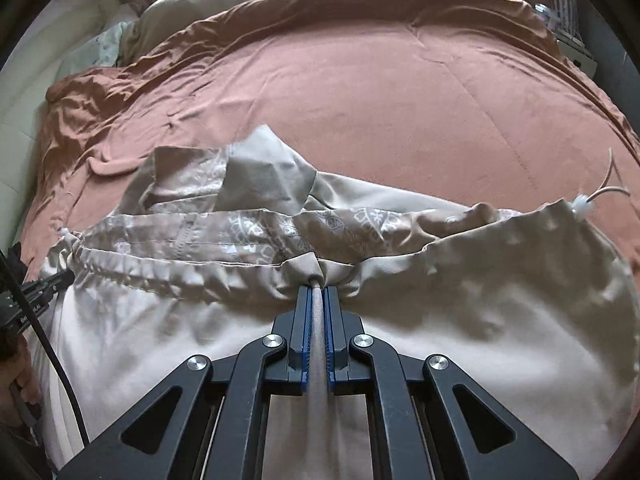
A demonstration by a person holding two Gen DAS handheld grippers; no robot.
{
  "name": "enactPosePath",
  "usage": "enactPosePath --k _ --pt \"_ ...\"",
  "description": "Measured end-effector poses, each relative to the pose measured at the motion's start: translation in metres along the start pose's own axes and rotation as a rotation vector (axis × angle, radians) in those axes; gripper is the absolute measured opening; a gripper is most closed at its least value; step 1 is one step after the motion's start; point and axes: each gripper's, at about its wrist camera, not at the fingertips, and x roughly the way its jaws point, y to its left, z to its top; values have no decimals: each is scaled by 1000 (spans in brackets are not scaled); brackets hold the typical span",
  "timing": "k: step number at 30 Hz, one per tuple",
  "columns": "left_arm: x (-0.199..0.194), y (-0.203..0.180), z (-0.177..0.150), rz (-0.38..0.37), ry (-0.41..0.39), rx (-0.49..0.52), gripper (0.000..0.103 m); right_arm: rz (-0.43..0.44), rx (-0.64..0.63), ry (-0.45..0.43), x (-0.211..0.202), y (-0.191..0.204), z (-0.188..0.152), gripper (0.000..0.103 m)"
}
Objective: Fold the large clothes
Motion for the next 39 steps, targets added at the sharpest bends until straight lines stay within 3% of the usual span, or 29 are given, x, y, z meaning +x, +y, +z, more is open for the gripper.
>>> enactPosePath --k 5,8,9,10,12,21,27,33,39 --pt "-3 0 5 -2 30 -10 4 -6 13 14 -2 2 0 5" --pt "-22 9 4 -51 25 -40 14 15 14 -6 -41 -1 1 12" --pt "-29 15 3 -65 14 -60 30 24 20 -14 -48 -2 -1 24" --pt "-39 21 1 -77 -5 -83 50 33 25 -22 -55 -1 -2 46" --pt "-60 32 -5 -86 -55 -116 63 45 28 -58 -73 1 -9 62" --pt "-134 92 -59 -126 -139 -239 63 95 -8 -103 -133 25 -53 62" --pt "-160 127 -103 -144 -143 -315 63 118 -16 -97 -162 35 -83 48" --pt "-169 154 -146 -171 -129 -395 63 137 -24 -92 -179 44 -111 44" --pt "-150 168 -190 -238 -64 -502 63 155 -31 -53 -177 57 -144 40"
